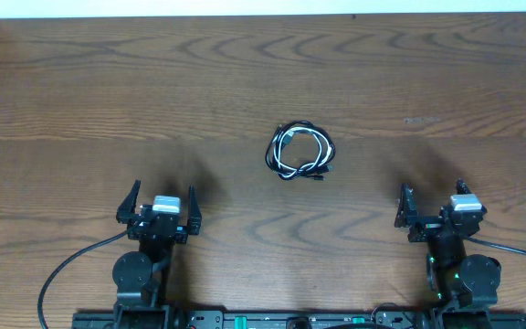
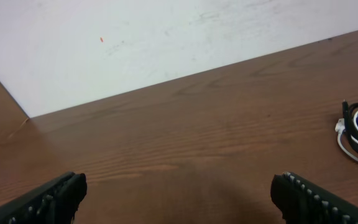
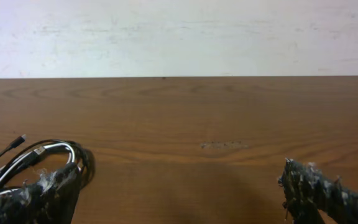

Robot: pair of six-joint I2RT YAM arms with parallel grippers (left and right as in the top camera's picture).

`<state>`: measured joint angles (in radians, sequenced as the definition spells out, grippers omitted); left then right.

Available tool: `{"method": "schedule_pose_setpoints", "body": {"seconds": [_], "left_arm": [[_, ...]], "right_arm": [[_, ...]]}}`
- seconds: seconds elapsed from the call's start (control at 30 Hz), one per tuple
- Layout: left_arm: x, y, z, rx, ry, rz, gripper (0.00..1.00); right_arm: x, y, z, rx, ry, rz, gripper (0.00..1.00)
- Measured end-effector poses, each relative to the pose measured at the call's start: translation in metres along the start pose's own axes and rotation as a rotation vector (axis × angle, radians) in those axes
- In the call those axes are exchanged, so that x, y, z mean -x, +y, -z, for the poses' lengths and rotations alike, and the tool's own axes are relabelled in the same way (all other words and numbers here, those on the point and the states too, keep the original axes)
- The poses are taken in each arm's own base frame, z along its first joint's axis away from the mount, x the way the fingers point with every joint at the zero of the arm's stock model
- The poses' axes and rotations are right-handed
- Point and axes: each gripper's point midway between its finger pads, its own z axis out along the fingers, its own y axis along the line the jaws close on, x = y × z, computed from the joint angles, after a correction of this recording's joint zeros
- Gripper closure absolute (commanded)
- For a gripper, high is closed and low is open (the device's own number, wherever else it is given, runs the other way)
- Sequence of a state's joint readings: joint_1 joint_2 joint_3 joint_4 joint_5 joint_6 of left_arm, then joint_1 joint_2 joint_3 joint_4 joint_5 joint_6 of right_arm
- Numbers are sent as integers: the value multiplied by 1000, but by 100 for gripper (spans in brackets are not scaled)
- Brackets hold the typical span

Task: Untangle cables

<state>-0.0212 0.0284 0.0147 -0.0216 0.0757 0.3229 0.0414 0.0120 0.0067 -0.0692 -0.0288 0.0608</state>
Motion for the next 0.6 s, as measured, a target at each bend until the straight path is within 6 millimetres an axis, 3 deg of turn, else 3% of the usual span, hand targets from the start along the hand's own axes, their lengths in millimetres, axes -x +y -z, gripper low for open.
{"method": "schedule_pose_setpoints", "body": {"seconds": [0.4,0.6], "left_arm": [[11,-4,0,-31,-44,102,0],[41,0,10,-44,-71,118,0]], "right_arm": [[8,29,3,167,-29,-11,1],[23,38,7,219,-52,-21,1]]}}
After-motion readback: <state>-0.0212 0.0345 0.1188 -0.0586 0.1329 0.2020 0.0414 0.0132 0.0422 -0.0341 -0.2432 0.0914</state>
